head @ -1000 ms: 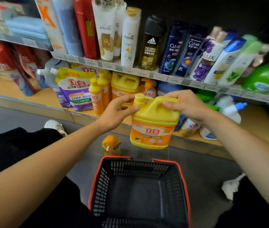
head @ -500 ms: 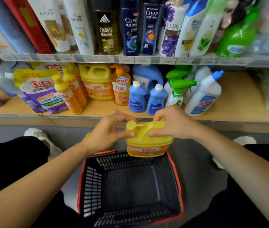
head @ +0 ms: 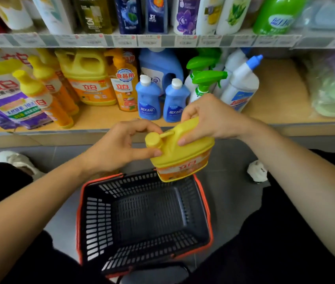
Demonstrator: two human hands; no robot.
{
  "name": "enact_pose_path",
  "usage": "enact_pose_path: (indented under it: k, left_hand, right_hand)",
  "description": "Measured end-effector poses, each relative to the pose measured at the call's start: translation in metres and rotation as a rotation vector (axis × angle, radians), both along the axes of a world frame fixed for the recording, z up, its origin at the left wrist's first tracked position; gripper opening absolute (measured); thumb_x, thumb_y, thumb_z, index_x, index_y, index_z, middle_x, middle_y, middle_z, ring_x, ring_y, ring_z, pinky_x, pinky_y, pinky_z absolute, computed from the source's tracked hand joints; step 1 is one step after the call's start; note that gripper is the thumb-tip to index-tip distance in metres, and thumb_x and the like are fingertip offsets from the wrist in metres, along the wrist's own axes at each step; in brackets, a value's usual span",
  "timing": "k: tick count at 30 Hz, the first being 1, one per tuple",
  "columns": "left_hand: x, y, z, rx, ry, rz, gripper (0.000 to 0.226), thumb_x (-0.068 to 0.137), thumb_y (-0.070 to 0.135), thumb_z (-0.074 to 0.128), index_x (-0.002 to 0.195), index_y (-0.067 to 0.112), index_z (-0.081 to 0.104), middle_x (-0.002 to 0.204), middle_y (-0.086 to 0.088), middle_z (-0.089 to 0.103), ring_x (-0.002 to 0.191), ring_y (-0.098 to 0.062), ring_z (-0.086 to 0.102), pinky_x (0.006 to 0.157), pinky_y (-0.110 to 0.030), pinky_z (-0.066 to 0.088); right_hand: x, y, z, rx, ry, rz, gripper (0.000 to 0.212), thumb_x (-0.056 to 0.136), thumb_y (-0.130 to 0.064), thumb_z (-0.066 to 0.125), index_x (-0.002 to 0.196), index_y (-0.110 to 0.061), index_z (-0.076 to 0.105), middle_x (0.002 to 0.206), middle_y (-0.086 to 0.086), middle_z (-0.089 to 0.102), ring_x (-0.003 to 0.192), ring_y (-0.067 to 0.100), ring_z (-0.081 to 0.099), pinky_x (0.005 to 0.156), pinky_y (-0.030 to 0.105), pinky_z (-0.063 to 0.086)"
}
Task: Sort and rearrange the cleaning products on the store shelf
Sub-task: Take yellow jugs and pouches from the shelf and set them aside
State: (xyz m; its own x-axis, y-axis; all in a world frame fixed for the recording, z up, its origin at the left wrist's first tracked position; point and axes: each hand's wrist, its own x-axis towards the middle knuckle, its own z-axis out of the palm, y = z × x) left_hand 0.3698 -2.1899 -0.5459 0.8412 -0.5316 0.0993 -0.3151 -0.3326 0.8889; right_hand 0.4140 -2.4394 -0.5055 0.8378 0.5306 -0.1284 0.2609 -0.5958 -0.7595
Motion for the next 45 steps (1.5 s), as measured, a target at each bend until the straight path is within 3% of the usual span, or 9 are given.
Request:
enact_pose_path:
  k: [6,14,19,22,27,31,34,38,45]
  left_hand:
    - [0.003,0.002,0.004,-0.280,0.368,-0.202,0.034,0.084,0.002,0.066,0.117,0.007,0.057,0.113,0.002,0.073,0.106,-0.010,0.065,0.092,-0.024,0.052]
    - [-0.005,0.003,-0.001,-0.514,0.318,0.013,0.038,0.082,0.004,0.069,0.119,0.014,0.072,0.115,-0.004,0.076,0.112,-0.018,0.069,0.092,-0.031,0.056]
    - [-0.012,-0.004,0.006,-0.447,0.172,0.170,0.043,0.082,0.005,0.069,0.124,0.012,0.063,0.109,0.005,0.077,0.107,-0.010,0.070,0.089,-0.025,0.056]
    - [-0.013,-0.004,0.014,-0.373,0.101,0.226,0.034,0.084,0.013,0.077,0.116,0.012,0.068,0.109,-0.003,0.076,0.106,-0.014,0.070,0.091,-0.029,0.057]
    - [-0.017,-0.002,0.021,-0.161,-0.055,0.241,0.004,0.088,0.020,0.073,0.092,0.020,0.072,0.089,0.006,0.074,0.083,-0.001,0.064,0.077,-0.018,0.050]
    - [-0.025,-0.005,0.019,-0.088,-0.097,0.303,0.005,0.086,0.023,0.075,0.088,0.019,0.072,0.080,-0.006,0.071,0.074,-0.007,0.062,0.072,-0.025,0.050]
    - [-0.026,-0.007,0.020,-0.094,-0.085,0.329,0.006,0.087,0.025,0.076,0.086,0.022,0.071,0.077,0.004,0.069,0.072,0.003,0.059,0.069,-0.014,0.046]
    - [-0.025,-0.006,0.021,-0.092,-0.071,0.337,0.007,0.086,0.025,0.071,0.088,0.018,0.072,0.082,0.006,0.070,0.075,0.005,0.060,0.070,-0.009,0.044]
    - [-0.019,0.006,0.027,-0.042,-0.153,0.256,0.016,0.093,0.024,0.065,0.107,0.023,0.072,0.109,0.007,0.072,0.103,-0.004,0.066,0.089,-0.018,0.049]
  right_hand:
    - [0.003,-0.003,0.002,0.211,0.221,0.010,0.038,0.049,-0.027,0.090,0.072,-0.008,0.068,0.065,0.002,0.061,0.060,0.008,0.055,0.053,0.021,0.043]
    - [0.003,0.003,0.000,0.359,0.218,-0.079,0.033,0.045,-0.028,0.091,0.066,-0.015,0.068,0.061,-0.004,0.065,0.059,0.006,0.062,0.054,0.021,0.049]
    - [-0.007,0.011,0.003,0.354,0.121,-0.175,0.035,0.046,-0.029,0.091,0.065,-0.013,0.067,0.061,-0.001,0.066,0.059,0.007,0.060,0.052,0.022,0.048]
    - [-0.015,0.018,0.006,0.300,0.061,-0.195,0.034,0.053,-0.025,0.095,0.067,-0.011,0.067,0.065,0.005,0.064,0.061,0.008,0.057,0.054,0.026,0.045]
    - [-0.029,0.029,0.006,0.134,-0.112,-0.161,0.032,0.058,-0.033,0.096,0.069,-0.021,0.068,0.060,-0.015,0.059,0.058,-0.002,0.053,0.056,0.015,0.038]
    - [-0.036,0.037,0.006,0.048,-0.196,-0.133,0.033,0.059,-0.039,0.094,0.072,-0.022,0.069,0.062,-0.016,0.058,0.063,0.002,0.052,0.057,0.018,0.038]
    - [-0.037,0.039,0.006,0.034,-0.207,-0.142,0.033,0.059,-0.040,0.094,0.074,-0.021,0.070,0.064,-0.015,0.059,0.065,0.003,0.052,0.059,0.020,0.039]
    - [-0.036,0.040,0.004,0.034,-0.201,-0.158,0.035,0.060,-0.040,0.094,0.078,-0.017,0.074,0.069,-0.010,0.064,0.068,0.007,0.057,0.063,0.027,0.044]
    - [-0.030,0.039,0.002,0.090,-0.166,-0.198,0.031,0.064,-0.035,0.093,0.076,-0.021,0.068,0.066,-0.017,0.059,0.060,-0.002,0.053,0.059,0.012,0.036]
